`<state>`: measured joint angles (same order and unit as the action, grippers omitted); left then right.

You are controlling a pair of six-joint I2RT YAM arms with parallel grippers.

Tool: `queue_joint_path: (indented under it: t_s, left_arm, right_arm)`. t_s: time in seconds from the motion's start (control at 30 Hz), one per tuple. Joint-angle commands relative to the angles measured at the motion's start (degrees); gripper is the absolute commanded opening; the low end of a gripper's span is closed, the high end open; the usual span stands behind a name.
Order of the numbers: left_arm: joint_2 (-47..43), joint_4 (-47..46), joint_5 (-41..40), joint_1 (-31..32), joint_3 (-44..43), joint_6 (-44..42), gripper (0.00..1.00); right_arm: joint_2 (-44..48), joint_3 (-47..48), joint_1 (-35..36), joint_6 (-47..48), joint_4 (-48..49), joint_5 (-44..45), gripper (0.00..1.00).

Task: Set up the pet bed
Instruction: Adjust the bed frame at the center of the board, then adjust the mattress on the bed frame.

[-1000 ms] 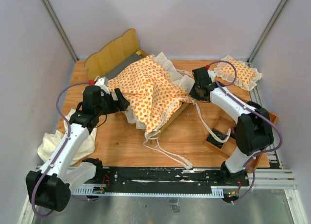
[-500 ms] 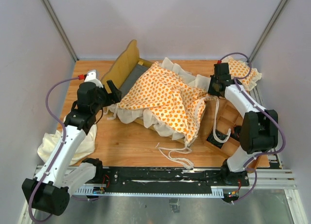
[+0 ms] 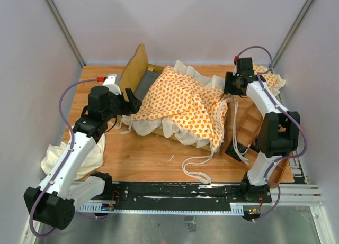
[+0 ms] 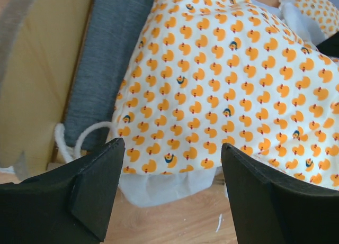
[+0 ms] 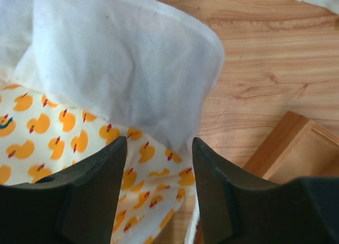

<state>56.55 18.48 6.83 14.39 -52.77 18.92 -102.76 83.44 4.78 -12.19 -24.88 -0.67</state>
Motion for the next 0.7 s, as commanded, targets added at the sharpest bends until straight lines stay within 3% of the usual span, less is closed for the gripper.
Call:
queue_joint_path:
  t_s: [0.0, 0.13, 0.3, 0.67]
  left_arm:
    - [0.81, -1.53, 2.61, 2.43, -0.79, -1.8, 0.77]
    - [3.34, -1.3, 1.54, 4.8, 0.33, -1.31, 0.77]
    - [8.27, -1.17, -0.66, 8.02, 1.7, -1.27, 0.77]
    - [14.79, -1.25, -5.63, 11.65, 2.57, -0.99, 0.78]
  right_arm:
    - [5.69, 5.05, -0.48, -0.62, -9.98, 1.97, 0.57]
    - [10.49, 5.41, -0.47, -3.56, -14.62, 1.27, 0.62]
    - [15.25, -2.15, 2.11, -6.51, -9.76, -8.68, 0.62]
    - [11.58, -4.61, 3.84, -6.34, -8.43, -4.31, 0.55]
